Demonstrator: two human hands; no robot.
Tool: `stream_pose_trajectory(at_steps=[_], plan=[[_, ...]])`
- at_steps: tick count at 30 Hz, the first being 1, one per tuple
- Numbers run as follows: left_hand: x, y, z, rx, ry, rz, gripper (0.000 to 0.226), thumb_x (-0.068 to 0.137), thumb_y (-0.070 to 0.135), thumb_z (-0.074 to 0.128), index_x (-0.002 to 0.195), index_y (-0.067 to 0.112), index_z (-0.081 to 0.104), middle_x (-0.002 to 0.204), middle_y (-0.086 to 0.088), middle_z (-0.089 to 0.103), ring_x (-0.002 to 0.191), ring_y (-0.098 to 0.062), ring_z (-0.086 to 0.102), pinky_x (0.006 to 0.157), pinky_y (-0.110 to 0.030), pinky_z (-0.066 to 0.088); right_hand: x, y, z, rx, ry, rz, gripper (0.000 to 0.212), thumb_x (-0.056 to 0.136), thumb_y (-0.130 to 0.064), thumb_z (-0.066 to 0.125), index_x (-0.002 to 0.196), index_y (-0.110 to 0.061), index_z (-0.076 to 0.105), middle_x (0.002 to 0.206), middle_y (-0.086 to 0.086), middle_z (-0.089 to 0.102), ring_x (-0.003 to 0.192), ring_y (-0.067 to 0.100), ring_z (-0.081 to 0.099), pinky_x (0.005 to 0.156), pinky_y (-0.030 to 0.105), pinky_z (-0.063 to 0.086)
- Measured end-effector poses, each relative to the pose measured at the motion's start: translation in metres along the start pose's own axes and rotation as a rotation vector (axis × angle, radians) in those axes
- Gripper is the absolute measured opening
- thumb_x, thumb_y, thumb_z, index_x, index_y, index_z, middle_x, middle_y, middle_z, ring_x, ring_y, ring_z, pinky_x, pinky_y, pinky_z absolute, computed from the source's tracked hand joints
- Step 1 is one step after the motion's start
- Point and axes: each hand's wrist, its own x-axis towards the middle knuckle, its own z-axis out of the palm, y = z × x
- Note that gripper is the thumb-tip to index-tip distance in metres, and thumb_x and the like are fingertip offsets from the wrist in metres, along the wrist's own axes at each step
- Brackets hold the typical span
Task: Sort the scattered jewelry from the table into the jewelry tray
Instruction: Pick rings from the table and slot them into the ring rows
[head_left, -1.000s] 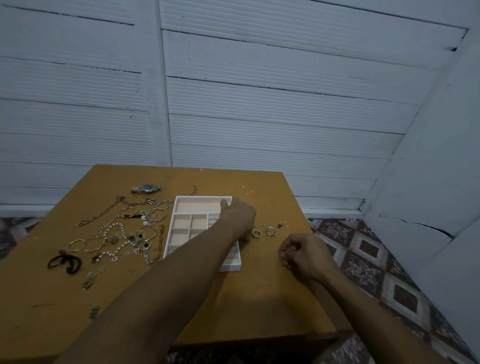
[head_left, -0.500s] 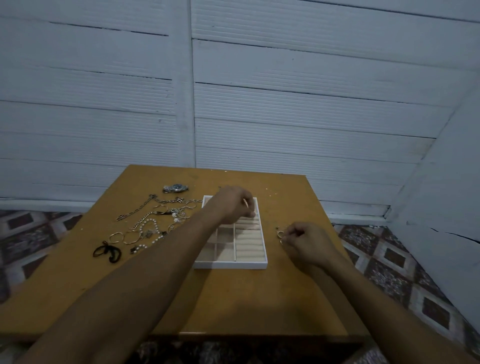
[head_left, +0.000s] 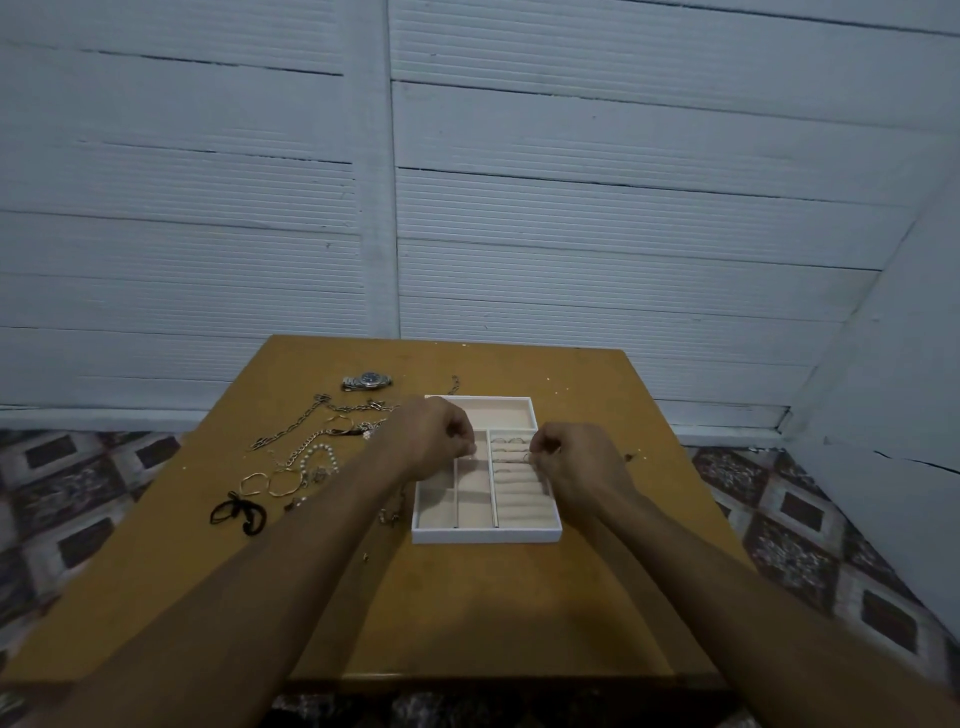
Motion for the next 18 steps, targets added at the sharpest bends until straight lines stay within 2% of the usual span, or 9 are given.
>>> stream_pose_trajectory(at_steps=[3,8,12,18], plan=[[0.001,0.002,0.003,0.009,0.005,0.005,0.004,0.085,0.028,0.071,0.085,0.025,0.074,0.085,0.01,0.069,0.082,-0.008,0.062,0.074,-0.029,0.053,0.002,0.0,0.003,-0.02,0.011,-0.025,0.011,0.085,-0.023,0.062,0.084,-0.026,0.073,0.083,-0.009,0.07,0.076,0.01,0.061,0.068,0.036,0.055],[0.004,0.008,0.011,0.02,0.019,0.034,0.006,0.086,0.028,0.068,0.088,0.025,0.073,0.09,0.008,0.07,0.08,-0.008,0.061,0.063,-0.021,0.04,0.001,0.003,0.002,-0.087,0.001,-0.102,0.015,0.088,-0.021,0.062,0.091,-0.024,0.075,0.09,-0.006,0.073,0.08,0.011,0.062,0.071,0.033,0.055],[0.006,0.015,0.021,0.029,0.051,0.063,0.008,0.084,0.03,0.069,0.087,0.025,0.074,0.089,0.007,0.07,0.082,-0.011,0.061,0.072,-0.03,0.051,-0.002,0.005,0.0,-0.248,0.026,-0.186,0.018,0.092,-0.023,0.057,0.097,-0.022,0.075,0.093,-0.002,0.071,0.09,0.016,0.054,0.072,0.033,0.048],[0.01,0.021,0.031,0.063,0.065,0.083,0.01,0.084,0.033,0.068,0.089,0.027,0.074,0.089,0.005,0.07,0.084,-0.013,0.061,0.07,-0.03,0.051,-0.005,0.009,0.005,-0.286,0.061,-0.254,0.02,0.092,-0.022,0.054,0.098,-0.02,0.073,0.089,0.0,0.071,0.087,0.018,0.052,0.069,0.031,0.038]])
